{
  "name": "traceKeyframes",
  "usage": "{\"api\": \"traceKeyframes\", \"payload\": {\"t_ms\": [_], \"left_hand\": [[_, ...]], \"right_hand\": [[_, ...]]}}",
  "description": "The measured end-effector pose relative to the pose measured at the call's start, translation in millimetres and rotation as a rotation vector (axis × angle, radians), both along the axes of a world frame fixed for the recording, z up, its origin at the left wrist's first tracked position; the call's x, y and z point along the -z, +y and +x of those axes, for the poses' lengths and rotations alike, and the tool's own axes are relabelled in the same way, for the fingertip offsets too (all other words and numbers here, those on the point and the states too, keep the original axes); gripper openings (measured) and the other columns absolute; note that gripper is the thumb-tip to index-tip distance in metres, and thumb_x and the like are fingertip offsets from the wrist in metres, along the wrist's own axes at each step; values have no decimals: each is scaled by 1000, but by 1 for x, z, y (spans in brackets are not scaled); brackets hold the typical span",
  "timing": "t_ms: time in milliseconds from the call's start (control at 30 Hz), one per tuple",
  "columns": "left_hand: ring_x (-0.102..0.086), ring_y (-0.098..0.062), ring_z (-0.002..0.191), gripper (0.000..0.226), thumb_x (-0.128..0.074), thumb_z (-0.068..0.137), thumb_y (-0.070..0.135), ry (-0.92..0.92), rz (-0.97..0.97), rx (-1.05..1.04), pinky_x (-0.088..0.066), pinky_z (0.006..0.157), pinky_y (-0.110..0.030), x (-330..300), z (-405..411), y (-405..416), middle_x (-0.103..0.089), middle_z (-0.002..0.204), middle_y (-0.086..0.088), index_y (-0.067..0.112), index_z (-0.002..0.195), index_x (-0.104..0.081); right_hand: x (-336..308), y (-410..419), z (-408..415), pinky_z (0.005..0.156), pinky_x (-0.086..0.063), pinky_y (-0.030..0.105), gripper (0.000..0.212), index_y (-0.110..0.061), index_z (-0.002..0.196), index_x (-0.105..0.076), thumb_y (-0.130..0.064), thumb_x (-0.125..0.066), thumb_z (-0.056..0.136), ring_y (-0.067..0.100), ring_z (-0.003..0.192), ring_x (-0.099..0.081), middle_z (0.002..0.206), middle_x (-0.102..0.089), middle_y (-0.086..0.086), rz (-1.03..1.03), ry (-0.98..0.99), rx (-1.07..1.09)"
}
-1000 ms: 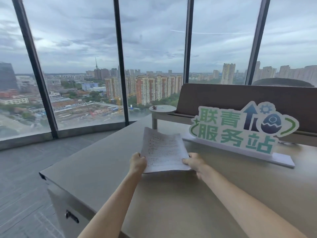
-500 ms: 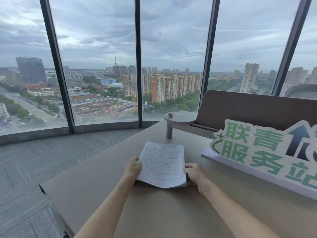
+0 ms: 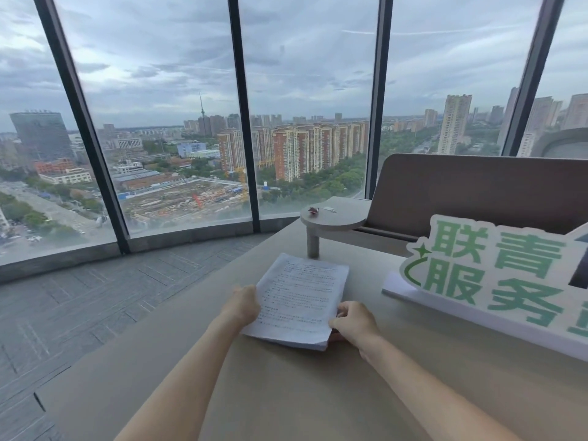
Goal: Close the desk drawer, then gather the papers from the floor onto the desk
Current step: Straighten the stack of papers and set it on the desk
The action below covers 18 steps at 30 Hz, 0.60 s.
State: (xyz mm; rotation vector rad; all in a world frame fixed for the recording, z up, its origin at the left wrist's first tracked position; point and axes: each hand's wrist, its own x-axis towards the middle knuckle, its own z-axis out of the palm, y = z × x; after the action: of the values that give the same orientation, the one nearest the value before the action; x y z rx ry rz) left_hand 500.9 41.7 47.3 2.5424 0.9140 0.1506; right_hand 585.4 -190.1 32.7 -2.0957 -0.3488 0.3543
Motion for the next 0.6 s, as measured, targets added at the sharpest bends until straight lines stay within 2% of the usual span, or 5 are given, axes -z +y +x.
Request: {"api": "traceKeyframes", "payload": {"t_ms": [133,267,333,433,600], "left_hand": [[-44,-38,130,56,-43,85,1,17,48,42,-39,107,-39,1,13,12,-45,135,-23,10,141,-41],[-47,-35,127,54,-45,84,-1,-22,42,30,-38,107,-38,5,20,18,-48,134,-20,14,136,-49],[-48,-36,125,49,-47,84,2,-58,68,5,-38,106,-37,8,22,18,-52,130,-21,12,131,-54],[-50,-37,123,47,-45,85,2,-101,126,-20,-39,104,-37,10,24,18,-56,124,-23,11,128,-58],[-52,-36,116,46,-42,88,9,-9,257,36,-44,99,-39,9,21,20,-56,121,-20,17,131,-55]], "right_hand": [[0,13,-4,90,-57,40,35,-9,111,-67,-10,-66,76,29,99,-70,96,-71,7,19,-39,46],[0,21,-2,96,-52,32,54,-10,136,-54,-9,-63,83,26,109,-65,99,-62,4,-26,-79,9],[1,23,2,85,-61,38,47,-6,129,-60,-8,-62,82,28,100,-69,107,-65,8,-15,-50,1],[-1,24,3,48,-60,26,34,-4,120,-63,-4,-58,86,27,65,-71,115,-63,14,-4,-5,-27],[-9,25,4,45,-60,32,27,-4,114,-64,-6,-55,89,19,49,-69,96,-67,10,-47,1,-71]]}}
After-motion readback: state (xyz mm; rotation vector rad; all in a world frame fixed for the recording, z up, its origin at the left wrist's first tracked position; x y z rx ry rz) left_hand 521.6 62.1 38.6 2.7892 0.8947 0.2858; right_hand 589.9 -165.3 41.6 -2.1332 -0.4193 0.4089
